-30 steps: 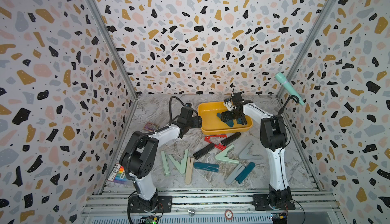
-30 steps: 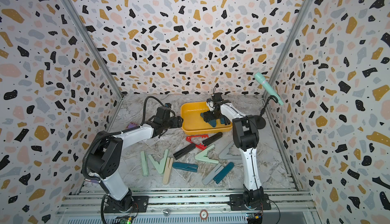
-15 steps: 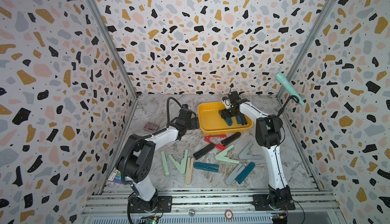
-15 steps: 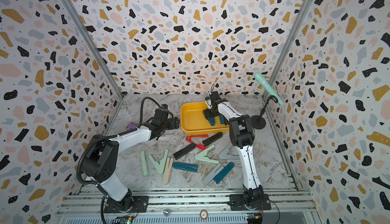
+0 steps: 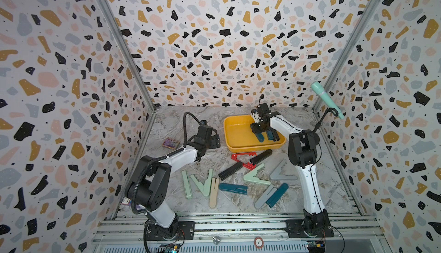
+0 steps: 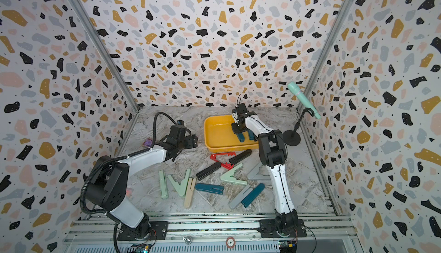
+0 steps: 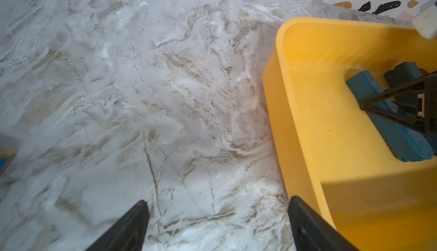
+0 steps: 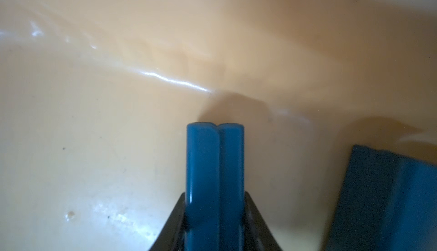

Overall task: Put the pruning pliers into the storage box
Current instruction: Adjust the pruning pliers in the storage box.

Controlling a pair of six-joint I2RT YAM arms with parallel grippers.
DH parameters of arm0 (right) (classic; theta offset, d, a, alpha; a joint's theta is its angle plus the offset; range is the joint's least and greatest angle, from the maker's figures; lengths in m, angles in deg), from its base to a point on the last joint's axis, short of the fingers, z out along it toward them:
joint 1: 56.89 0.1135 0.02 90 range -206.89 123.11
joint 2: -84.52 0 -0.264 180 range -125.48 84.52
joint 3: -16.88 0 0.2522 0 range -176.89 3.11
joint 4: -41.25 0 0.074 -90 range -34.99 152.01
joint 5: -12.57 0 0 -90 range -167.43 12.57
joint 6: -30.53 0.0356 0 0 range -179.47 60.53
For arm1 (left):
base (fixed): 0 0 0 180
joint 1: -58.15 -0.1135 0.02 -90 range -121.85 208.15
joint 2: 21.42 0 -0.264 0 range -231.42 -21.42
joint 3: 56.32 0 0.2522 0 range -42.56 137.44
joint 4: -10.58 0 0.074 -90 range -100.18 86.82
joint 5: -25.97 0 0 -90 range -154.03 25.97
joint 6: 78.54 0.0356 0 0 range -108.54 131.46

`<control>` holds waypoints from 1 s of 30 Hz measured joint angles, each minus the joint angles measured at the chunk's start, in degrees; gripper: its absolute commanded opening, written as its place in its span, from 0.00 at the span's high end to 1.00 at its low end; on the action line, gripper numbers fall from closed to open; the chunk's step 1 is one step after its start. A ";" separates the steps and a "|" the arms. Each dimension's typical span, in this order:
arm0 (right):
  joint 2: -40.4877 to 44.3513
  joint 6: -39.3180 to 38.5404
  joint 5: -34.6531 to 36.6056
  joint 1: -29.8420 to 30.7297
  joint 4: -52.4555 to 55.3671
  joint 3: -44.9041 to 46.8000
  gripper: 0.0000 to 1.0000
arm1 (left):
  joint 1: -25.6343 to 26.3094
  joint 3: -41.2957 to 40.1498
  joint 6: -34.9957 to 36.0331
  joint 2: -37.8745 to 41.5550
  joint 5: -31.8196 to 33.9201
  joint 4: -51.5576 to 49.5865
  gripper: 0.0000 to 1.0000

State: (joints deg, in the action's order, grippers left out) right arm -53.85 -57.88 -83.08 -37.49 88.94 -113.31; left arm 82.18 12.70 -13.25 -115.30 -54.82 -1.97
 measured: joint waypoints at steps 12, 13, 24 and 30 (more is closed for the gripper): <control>2.80 9.94 6.34 -3.37 -5.03 5.60 0.66 | -0.04 -6.16 -0.13 11.43 5.29 -2.38 0.08; 2.80 10.34 6.80 -3.58 -5.03 5.57 0.63 | -0.04 -6.80 -0.15 12.07 5.68 -2.62 0.07; 2.69 12.35 7.89 -3.61 -5.01 4.79 0.48 | -0.04 -8.24 -0.20 13.27 7.80 -4.09 0.07; 2.69 12.52 7.96 -3.52 -4.94 4.20 0.44 | -0.04 -8.24 -0.20 13.27 7.89 -4.17 0.07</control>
State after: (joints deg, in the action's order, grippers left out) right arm -51.16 -45.36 -75.12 -41.01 84.00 -109.11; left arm 82.14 4.46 -13.44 -102.04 -46.93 -6.14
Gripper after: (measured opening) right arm 0.552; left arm 0.930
